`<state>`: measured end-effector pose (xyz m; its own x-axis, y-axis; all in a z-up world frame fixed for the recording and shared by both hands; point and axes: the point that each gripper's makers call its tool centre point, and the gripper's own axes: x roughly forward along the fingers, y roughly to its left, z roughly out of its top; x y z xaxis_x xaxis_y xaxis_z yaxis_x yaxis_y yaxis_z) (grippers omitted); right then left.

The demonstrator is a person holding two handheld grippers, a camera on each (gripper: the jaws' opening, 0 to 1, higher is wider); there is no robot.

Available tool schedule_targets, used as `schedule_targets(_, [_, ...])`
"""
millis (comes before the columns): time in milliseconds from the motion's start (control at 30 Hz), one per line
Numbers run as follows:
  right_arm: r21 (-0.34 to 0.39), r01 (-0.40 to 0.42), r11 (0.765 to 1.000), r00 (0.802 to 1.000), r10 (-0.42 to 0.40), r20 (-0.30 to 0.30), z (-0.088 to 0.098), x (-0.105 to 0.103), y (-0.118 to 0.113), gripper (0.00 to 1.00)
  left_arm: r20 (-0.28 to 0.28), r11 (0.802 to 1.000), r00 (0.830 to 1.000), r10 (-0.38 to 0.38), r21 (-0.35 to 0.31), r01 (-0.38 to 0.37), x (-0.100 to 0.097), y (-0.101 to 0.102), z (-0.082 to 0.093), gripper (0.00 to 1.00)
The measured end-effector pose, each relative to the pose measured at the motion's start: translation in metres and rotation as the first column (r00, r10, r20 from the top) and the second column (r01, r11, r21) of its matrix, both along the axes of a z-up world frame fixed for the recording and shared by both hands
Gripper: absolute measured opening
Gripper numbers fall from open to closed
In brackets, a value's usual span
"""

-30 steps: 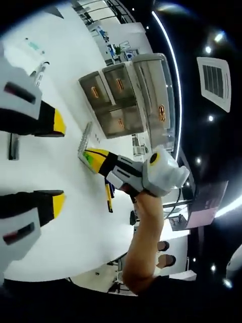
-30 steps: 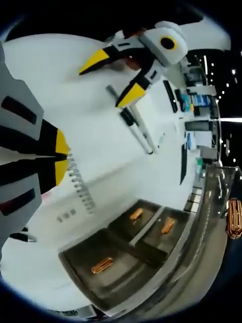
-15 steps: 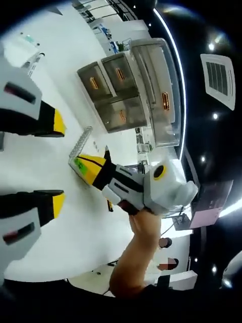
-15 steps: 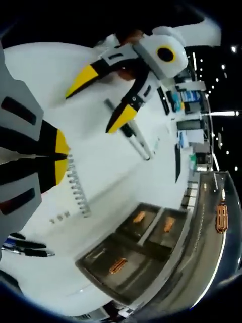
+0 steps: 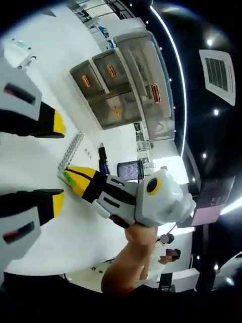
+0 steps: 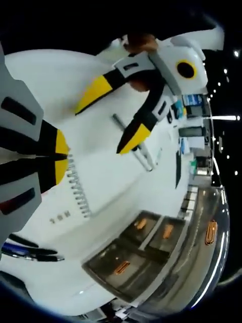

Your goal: Pick up the scattered pens and sticky notes one by one and arrange them into an orderly layout on the desk, lining the pens up parallel to each other and squaring the sticky note stack until the whole desk area is clear and organized

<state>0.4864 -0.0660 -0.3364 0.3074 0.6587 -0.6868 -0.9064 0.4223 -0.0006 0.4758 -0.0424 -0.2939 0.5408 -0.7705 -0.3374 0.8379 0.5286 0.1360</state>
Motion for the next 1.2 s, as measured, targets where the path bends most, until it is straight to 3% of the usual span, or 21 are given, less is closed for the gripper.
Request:
schedule_targets(200, [0.025, 0.038, 0.999, 0.999, -0.037, -0.037, 0.001, -0.002, 0.002, 0.0, -0.032, 1.0, 0.999, 0.03, 0.002, -0.03, -0.009, 0.006, -0.001, 0.4])
schedule_targets(500, [0.013, 0.043, 0.999, 0.999, -0.043, -0.015, 0.008, -0.008, 0.0, 0.0, 0.005, 0.998, 0.998, 0.07, -0.008, -0.07, -0.003, 0.014, 0.014, 0.41])
schedule_targets(700, [0.101, 0.082, 0.992, 0.996, -0.079, -0.027, 0.024, -0.007, 0.0, 0.0, 0.037, 0.997, 0.996, 0.079, -0.011, -0.079, 0.004, 0.02, 0.026, 0.42])
schedule_targets(867, [0.17, 0.111, 0.979, 0.994, -0.107, -0.03, 0.033, -0.004, 0.003, 0.0, -0.053, 0.994, 0.995, 0.087, -0.057, -0.09, -0.005, 0.013, 0.013, 0.43])
schedule_targets(1067, [0.273, 0.155, 0.95, 0.988, -0.142, -0.067, 0.049, 0.001, 0.001, 0.0, -0.077, 0.996, 0.994, 0.077, -0.041, -0.081, -0.01, 0.003, 0.004, 0.44])
schedule_targets(1200, [0.322, 0.179, 0.93, 0.984, -0.166, -0.067, 0.057, 0.006, -0.002, 0.0, -0.152, 0.984, 0.98, 0.129, -0.107, -0.146, -0.008, 0.001, 0.004, 0.46])
